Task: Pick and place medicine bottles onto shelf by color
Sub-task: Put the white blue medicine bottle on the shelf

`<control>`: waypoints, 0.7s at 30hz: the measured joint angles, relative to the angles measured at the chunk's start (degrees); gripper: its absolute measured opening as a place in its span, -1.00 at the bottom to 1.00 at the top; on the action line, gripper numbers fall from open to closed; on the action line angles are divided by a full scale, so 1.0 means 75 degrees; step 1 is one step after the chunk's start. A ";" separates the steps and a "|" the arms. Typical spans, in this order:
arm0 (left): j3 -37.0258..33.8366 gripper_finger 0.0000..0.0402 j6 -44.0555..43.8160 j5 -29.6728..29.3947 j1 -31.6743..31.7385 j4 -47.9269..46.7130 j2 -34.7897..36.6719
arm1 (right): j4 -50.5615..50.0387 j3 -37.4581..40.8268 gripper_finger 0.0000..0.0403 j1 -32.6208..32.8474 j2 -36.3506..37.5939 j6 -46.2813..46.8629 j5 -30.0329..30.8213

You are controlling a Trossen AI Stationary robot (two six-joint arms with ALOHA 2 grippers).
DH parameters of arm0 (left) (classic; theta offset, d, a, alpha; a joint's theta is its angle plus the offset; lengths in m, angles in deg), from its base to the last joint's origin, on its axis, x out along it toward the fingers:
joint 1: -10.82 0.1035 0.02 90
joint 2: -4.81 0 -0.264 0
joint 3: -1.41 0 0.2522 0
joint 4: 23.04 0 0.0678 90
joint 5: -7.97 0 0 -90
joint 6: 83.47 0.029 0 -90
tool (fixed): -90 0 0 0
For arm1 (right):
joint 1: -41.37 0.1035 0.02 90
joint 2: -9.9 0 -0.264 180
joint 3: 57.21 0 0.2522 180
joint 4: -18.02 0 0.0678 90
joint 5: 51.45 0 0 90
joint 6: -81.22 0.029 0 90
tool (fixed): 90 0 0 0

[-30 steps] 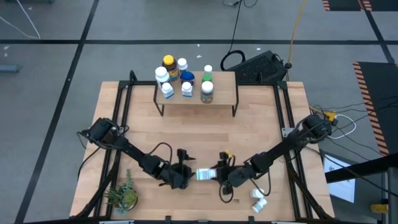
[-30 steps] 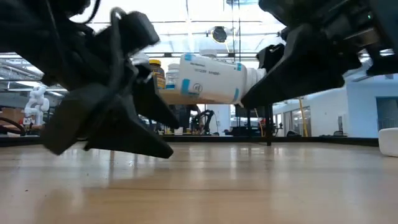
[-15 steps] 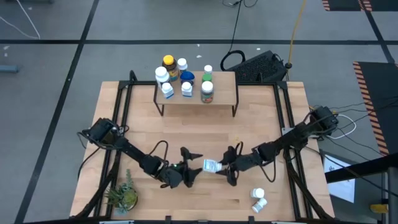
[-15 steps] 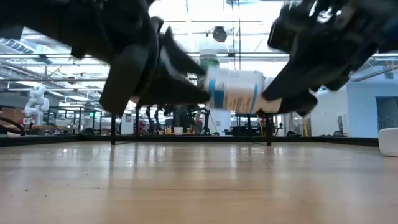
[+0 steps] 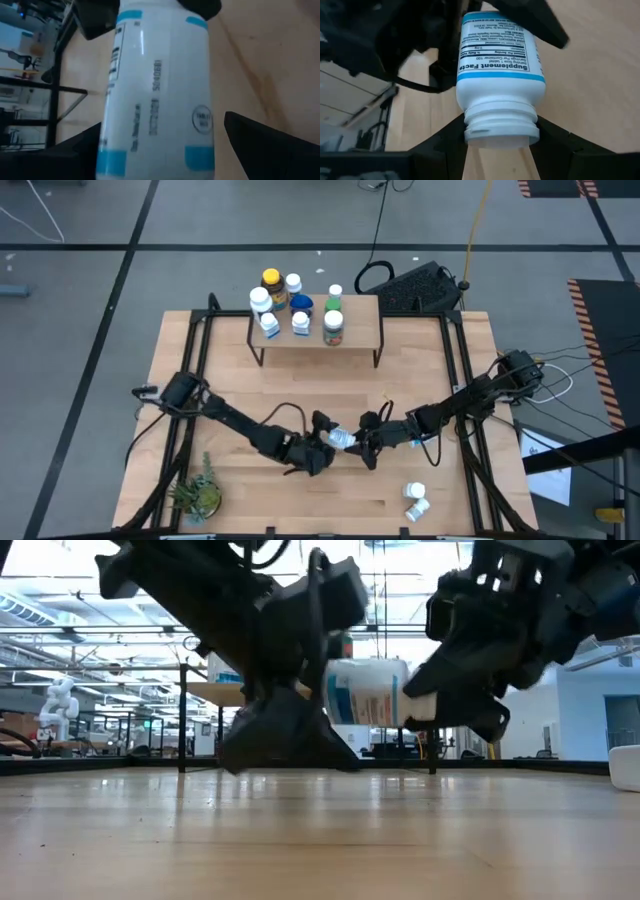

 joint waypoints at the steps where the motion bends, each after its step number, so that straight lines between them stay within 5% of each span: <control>1: 0.0124 0.69 0.0024 -0.0030 -0.0003 -0.0045 -0.0145 | -0.0025 0.0005 -0.13 0.0029 -0.0017 -0.0008 -0.0022; 14: 0.1108 0.68 -0.0106 -0.0339 -0.0156 -0.0307 -0.0305 | -0.0126 0.0113 -0.13 0.0054 -0.0003 0.0282 0.0040; 21: 0.1107 0.22 -0.0413 -0.0257 -0.0120 -0.1128 -0.0313 | -0.0067 0.0114 -0.13 0.0106 -0.0006 0.0111 0.0023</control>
